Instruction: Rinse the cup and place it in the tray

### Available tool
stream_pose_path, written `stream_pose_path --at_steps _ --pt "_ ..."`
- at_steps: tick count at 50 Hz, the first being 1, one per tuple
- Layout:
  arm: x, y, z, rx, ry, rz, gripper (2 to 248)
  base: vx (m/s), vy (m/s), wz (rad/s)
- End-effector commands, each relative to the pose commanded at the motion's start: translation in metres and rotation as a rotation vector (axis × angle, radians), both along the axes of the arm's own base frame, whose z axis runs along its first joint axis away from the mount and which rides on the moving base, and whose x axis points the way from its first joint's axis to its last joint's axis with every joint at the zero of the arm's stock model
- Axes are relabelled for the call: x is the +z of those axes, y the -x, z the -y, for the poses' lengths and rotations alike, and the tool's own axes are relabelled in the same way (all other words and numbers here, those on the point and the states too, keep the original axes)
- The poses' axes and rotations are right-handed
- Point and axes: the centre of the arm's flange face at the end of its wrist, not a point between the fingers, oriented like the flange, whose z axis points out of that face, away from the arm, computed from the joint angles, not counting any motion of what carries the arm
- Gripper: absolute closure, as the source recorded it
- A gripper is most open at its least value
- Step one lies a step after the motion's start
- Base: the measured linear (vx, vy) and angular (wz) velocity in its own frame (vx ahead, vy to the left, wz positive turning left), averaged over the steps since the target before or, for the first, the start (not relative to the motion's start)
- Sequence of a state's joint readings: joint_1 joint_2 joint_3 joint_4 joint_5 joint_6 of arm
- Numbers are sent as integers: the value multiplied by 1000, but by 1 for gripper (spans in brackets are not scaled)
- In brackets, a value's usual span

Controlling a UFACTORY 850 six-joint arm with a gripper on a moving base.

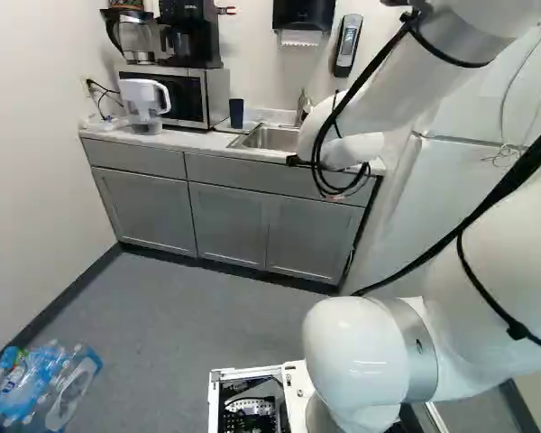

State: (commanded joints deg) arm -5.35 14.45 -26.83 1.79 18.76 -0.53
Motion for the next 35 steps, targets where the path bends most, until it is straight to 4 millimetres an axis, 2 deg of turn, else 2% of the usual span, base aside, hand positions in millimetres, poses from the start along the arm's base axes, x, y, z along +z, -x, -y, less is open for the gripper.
stream_pose_path --at_steps 17,35 --pt "-38 27 -13 33 12 59 3 0 0 0" --pt "-69 54 -23 63 19 111 3 0 0 0"
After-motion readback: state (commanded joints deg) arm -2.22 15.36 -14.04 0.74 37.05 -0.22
